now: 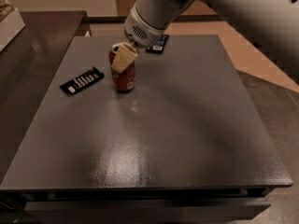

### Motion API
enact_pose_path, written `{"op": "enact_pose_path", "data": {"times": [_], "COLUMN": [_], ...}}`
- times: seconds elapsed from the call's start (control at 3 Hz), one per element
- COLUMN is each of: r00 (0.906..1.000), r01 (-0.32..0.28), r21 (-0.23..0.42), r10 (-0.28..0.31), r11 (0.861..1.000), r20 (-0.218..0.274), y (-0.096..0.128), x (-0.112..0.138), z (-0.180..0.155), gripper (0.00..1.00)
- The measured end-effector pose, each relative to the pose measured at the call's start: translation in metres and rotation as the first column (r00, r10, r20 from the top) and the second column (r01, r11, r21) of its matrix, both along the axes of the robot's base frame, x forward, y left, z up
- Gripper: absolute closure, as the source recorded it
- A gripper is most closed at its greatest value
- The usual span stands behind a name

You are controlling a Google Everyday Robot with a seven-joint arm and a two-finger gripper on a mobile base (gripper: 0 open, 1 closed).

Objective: Move coke can near rxbar chocolate

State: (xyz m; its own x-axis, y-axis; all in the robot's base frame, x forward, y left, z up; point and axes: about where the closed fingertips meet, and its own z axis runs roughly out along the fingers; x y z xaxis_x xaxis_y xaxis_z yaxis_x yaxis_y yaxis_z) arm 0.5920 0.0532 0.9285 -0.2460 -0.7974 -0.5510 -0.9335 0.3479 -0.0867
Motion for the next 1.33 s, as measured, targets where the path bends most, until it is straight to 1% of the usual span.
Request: {"op": "enact_pose_path", "data": {"times": [0.33, 0.67, 1.33], "r00": [0.9994, 0.9985, 0.9972], "r01": [-0.028, -0.052, -0.073], "r21": [0.011, 0.020, 0.036], "r10": [0.029, 0.052, 0.074], "r11": [1.000, 0.998, 0.997], "r20": [-0.018, -0.019, -0.014], "y": [0.022, 0.034, 0.050], "x": [0.000, -0.001, -0.003], "z": [-0.005, -0.008, -0.015], "gripper": [1.00, 0.84, 0.37]}}
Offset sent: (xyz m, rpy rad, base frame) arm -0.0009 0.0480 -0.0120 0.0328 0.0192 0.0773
